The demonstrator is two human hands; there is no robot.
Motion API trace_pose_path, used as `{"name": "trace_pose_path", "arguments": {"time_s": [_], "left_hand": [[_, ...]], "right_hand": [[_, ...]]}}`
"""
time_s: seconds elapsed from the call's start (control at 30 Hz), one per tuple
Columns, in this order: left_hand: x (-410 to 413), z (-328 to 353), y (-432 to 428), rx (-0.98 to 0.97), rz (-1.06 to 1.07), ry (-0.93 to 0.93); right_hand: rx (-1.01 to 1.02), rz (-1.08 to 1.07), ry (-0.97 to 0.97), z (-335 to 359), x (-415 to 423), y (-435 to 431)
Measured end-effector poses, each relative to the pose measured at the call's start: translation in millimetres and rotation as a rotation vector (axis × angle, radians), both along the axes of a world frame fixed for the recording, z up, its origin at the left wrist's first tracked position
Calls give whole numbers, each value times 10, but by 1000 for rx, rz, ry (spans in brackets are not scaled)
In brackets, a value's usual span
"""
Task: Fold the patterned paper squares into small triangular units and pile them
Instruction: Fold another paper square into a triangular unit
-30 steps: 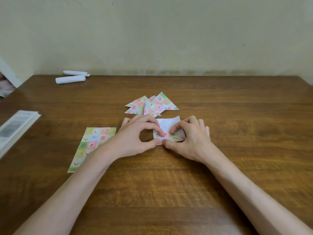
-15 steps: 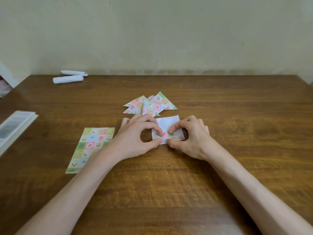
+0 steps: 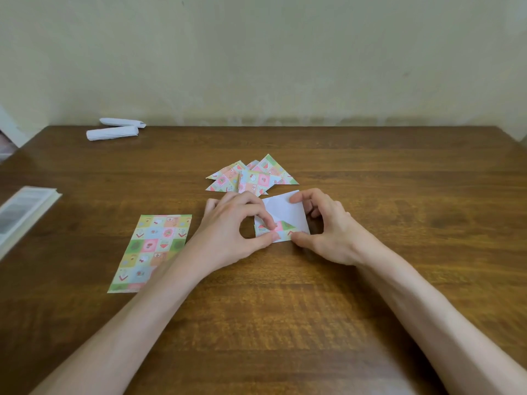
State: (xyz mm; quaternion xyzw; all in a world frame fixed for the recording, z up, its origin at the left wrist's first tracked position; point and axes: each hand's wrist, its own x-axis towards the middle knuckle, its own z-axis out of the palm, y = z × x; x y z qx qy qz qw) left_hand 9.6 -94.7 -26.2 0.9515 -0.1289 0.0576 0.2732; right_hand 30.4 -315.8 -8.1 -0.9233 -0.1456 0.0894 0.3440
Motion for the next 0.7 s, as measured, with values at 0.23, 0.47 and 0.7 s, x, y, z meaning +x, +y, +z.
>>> {"name": "trace_pose_path", "arguments": {"time_s": [0.23, 0.47, 0.7], "left_hand": [[4, 23, 2, 18, 5, 39], [3, 32, -1, 22, 5, 45], [-2, 40, 3, 25, 5, 50]], "right_hand": [[72, 18, 46, -11, 44, -51], [130, 47, 66, -24, 64, -82], [136, 58, 86, -34, 102, -113]]}}
